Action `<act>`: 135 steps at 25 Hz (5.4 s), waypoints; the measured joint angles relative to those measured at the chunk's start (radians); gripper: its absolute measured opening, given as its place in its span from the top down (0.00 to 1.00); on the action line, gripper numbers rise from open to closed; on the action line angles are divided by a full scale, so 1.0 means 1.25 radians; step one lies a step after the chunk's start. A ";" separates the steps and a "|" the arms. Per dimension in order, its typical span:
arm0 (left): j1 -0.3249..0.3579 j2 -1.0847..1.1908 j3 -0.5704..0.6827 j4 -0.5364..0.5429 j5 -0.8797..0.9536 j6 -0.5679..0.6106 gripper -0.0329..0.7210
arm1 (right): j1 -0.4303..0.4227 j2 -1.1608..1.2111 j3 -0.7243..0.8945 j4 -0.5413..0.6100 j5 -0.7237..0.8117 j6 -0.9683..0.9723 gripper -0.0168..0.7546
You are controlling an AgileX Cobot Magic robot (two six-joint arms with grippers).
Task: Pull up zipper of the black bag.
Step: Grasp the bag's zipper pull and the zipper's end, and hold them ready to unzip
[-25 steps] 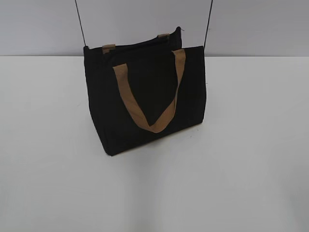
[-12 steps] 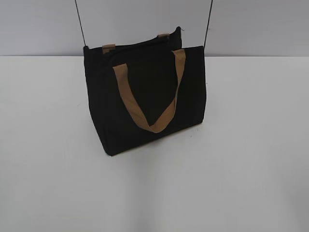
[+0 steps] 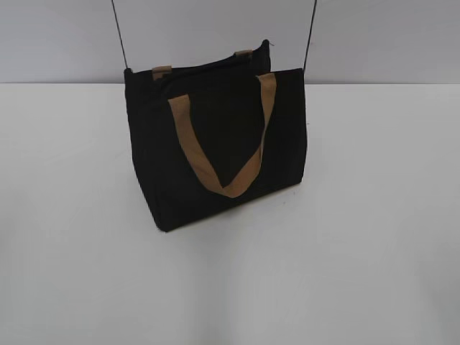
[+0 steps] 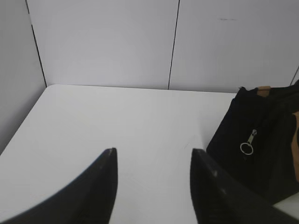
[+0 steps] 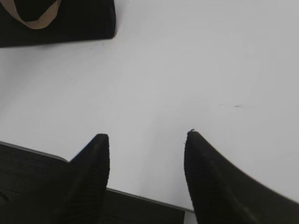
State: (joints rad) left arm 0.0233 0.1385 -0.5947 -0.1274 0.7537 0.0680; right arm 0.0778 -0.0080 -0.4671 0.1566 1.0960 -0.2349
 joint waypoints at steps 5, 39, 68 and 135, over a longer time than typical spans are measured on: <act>-0.001 0.137 0.001 0.001 -0.134 0.009 0.42 | 0.000 0.000 0.000 0.000 0.000 0.000 0.46; -0.280 1.253 0.121 0.002 -1.305 -0.029 0.53 | 0.000 0.000 0.000 0.000 0.000 0.000 0.46; -0.281 1.564 0.077 0.363 -1.569 -0.088 0.56 | 0.000 0.000 0.000 0.000 0.000 0.001 0.46; -0.282 1.595 0.007 0.344 -1.573 -0.193 0.69 | 0.000 0.000 0.000 0.000 0.000 0.001 0.46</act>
State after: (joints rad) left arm -0.3289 2.1322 -0.5863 0.3021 -1.2126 -0.1729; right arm 0.0778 -0.0080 -0.4671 0.1566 1.0960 -0.2337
